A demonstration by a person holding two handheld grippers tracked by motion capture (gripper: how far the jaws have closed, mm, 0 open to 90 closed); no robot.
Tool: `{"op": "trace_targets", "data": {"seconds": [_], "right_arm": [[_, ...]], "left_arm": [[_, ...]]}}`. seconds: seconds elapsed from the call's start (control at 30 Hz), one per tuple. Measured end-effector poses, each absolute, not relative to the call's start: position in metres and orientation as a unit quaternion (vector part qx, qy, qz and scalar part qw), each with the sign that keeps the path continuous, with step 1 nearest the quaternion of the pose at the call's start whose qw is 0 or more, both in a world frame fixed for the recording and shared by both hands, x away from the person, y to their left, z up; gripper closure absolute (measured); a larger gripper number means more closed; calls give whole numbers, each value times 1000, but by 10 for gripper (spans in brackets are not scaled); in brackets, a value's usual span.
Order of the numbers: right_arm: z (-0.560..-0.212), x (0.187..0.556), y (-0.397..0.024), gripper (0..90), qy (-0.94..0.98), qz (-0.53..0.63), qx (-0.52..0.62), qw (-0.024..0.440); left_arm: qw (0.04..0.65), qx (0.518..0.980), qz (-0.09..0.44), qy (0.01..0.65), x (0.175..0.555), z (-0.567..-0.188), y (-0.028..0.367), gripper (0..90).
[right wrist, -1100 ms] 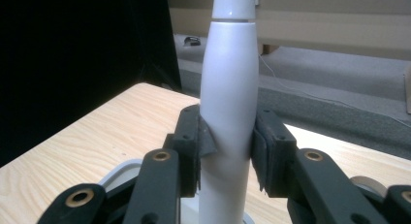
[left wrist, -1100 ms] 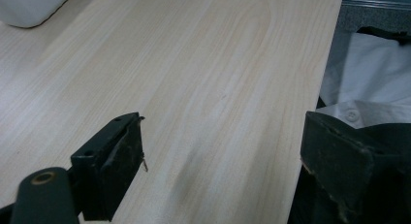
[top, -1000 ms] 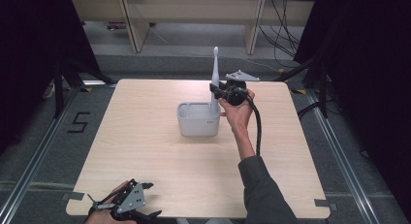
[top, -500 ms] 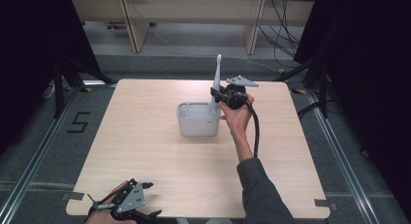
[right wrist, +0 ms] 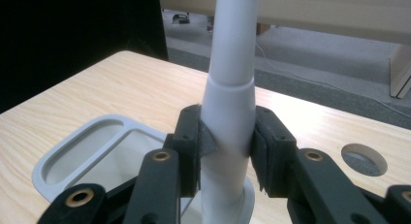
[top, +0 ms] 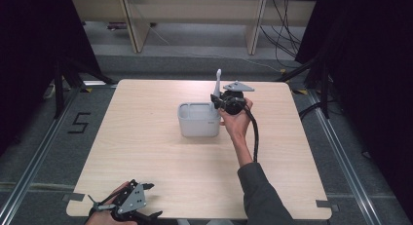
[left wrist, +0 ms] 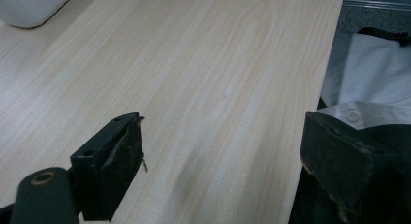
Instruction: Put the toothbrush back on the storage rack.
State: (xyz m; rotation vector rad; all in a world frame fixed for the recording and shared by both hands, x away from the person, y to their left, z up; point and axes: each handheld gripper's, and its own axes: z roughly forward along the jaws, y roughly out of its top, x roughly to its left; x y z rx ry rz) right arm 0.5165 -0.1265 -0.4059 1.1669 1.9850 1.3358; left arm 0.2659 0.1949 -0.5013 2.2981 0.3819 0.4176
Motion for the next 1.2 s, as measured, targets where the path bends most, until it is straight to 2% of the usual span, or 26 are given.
{"op": "trace_targets", "data": {"seconds": [0.23, 0.3, 0.43, 0.77, 0.83, 0.87, 1.0, 1.2], "right_arm": [[-409, 515, -126, 668, 727, 485, 425, 236], [-408, 516, -128, 669, 732, 476, 416, 255], [-408, 515, -125, 669, 728, 480, 424, 244], [-406, 512, -120, 671, 738, 460, 417, 265], [-408, 513, -118, 672, 743, 453, 419, 257], [-410, 516, -119, 674, 746, 452, 406, 272], [-415, 515, -117, 694, 744, 453, 423, 248], [-412, 513, -119, 582, 741, 458, 425, 244]], "left_arm": [[376, 901, 158, 148, 266, -501, 195, 148], [382, 898, 156, 152, 265, -502, 194, 148], [384, 898, 152, 153, 265, -502, 194, 148], [381, 899, 154, 151, 265, -502, 194, 148], [381, 899, 154, 150, 265, -502, 195, 148], [381, 899, 154, 151, 265, -502, 195, 148], [371, 903, 158, 148, 266, -500, 195, 148], [373, 902, 157, 149, 266, -501, 195, 148]]}}
